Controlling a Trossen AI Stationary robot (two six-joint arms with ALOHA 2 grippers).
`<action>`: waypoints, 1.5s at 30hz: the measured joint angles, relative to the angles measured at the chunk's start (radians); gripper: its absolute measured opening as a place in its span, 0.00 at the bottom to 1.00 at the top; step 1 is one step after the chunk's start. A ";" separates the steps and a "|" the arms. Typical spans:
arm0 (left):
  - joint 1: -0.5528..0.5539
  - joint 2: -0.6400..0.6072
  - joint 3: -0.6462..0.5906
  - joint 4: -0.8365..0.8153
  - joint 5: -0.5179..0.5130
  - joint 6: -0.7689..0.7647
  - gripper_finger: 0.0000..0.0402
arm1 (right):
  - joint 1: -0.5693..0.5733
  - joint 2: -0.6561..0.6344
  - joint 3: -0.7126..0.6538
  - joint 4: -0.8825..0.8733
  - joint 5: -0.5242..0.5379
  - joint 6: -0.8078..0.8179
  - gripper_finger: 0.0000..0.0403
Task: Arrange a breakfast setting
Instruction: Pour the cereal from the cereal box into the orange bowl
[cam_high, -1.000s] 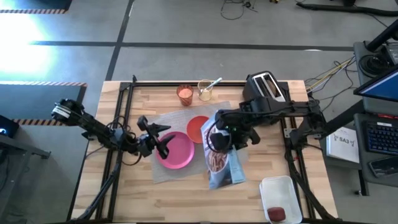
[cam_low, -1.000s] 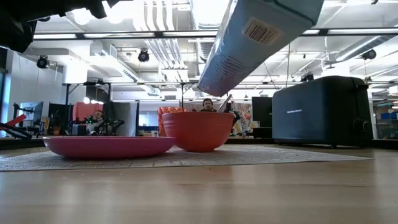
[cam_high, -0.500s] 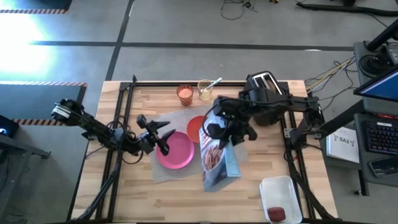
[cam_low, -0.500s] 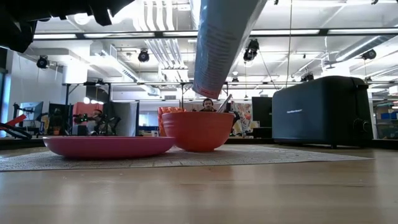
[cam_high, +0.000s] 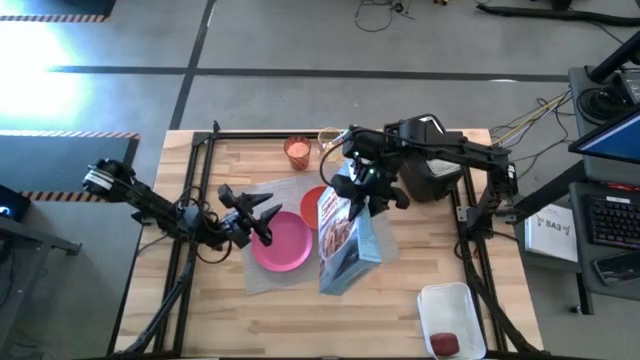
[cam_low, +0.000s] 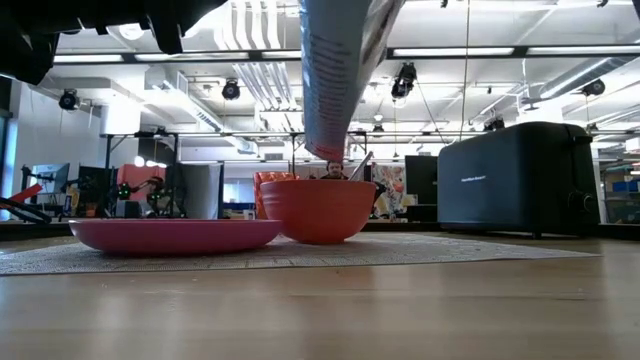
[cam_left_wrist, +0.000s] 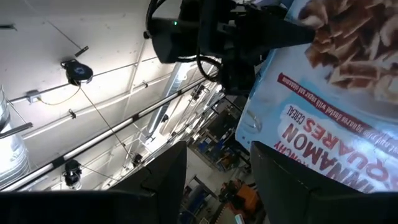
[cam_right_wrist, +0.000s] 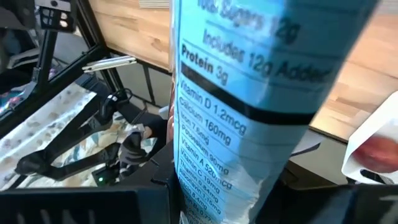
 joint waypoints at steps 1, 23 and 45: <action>0.000 0.000 0.000 0.000 -0.001 -0.001 0.40 | -0.005 0.005 0.000 0.001 -0.007 -0.011 0.29; 0.000 0.000 0.000 0.000 -0.120 0.018 0.40 | -0.044 0.048 0.000 0.000 -0.098 -0.153 0.27; 0.000 0.000 0.000 0.000 -0.120 0.018 0.40 | -0.042 0.056 0.000 -0.036 -0.111 -0.054 0.27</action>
